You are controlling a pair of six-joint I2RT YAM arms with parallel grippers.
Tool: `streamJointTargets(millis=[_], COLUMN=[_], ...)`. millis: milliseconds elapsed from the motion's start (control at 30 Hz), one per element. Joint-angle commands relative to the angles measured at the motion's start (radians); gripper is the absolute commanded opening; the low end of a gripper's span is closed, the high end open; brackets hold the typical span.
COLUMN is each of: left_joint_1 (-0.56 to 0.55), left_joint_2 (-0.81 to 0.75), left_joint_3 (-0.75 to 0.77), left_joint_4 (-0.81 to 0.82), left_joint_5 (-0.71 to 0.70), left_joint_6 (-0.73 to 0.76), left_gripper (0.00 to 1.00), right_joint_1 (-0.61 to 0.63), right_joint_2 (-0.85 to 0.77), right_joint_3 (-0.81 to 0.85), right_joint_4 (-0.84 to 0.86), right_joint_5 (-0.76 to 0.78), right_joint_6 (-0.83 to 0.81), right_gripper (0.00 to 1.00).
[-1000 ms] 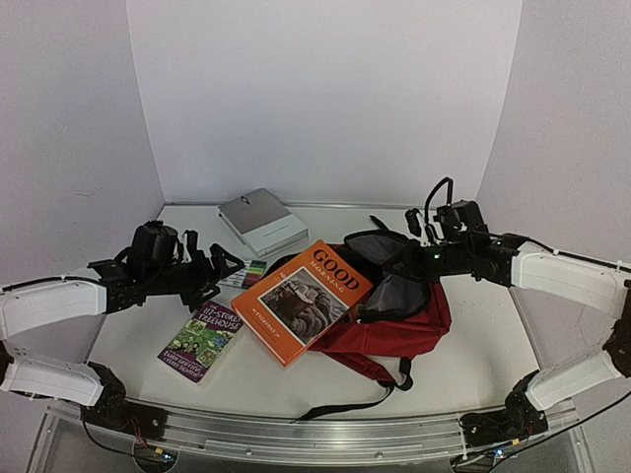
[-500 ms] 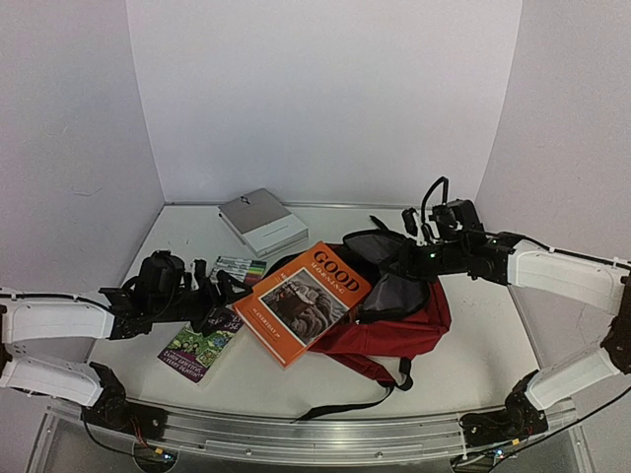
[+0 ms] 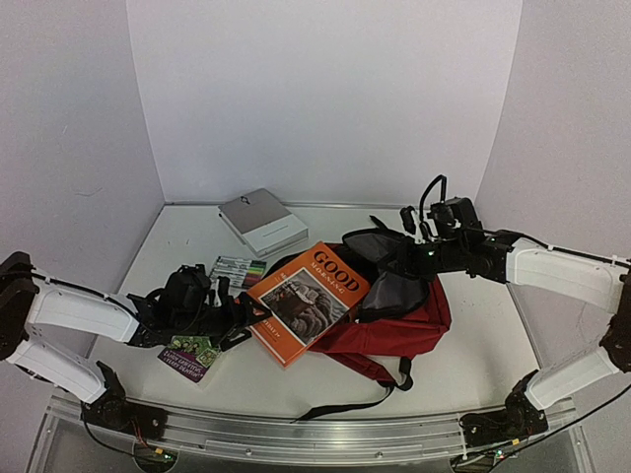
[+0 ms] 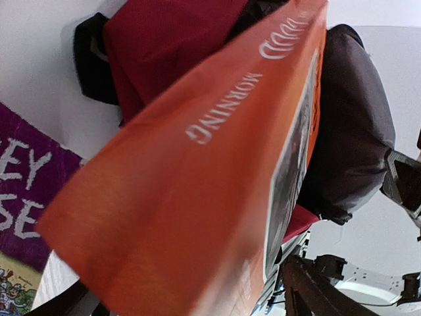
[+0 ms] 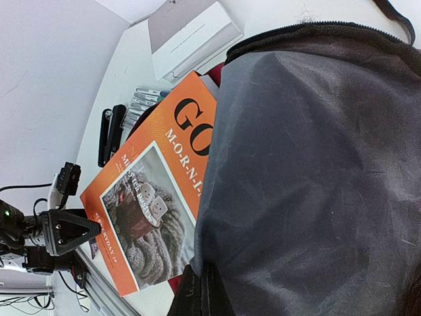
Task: Pack the student bag
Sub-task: Place the book in the student bag.
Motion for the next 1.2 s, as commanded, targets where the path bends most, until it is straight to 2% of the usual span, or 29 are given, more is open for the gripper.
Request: streamJointTargets(millis=[0,233,367,533,800,1000,1167], left_joint_1=[-0.062,-0.089,-0.103,-0.109,-0.104,-0.020,0.091], left_joint_2=[0.002,0.071,0.074,0.031,-0.048,-0.115,-0.060], left_joint_3=[0.036,0.048,0.078,0.116,0.246,0.266,0.326], left_joint_4=[0.084,0.160,0.128,0.065,-0.248,-0.336,-0.362], left_joint_5=[-0.078,-0.091,-0.118,-0.109,0.008,0.167,0.397], left_joint_6=[0.028,0.042,0.066,0.124,0.216,0.224,0.283], left_gripper=[0.78,0.56,0.43,0.36,0.27,0.21,0.19], right_joint_1=[0.012,0.012,0.013,0.013,0.015,0.028,0.054], right_joint_2=[-0.022,-0.027,-0.033,-0.041,-0.054,-0.047,-0.019], right_joint_3=[0.040,0.041,0.042,0.040,0.069,0.114,0.160], right_joint_4=[0.064,0.064,0.063,0.061,0.023,0.004,0.003], right_joint_5=[-0.002,-0.001,0.000,0.006,0.023,0.036,0.048], right_joint_6=[0.004,0.007,0.007,0.007,-0.015,-0.045,-0.090], right_gripper=[0.00,0.00,0.00,0.00,0.00,0.00,0.00])
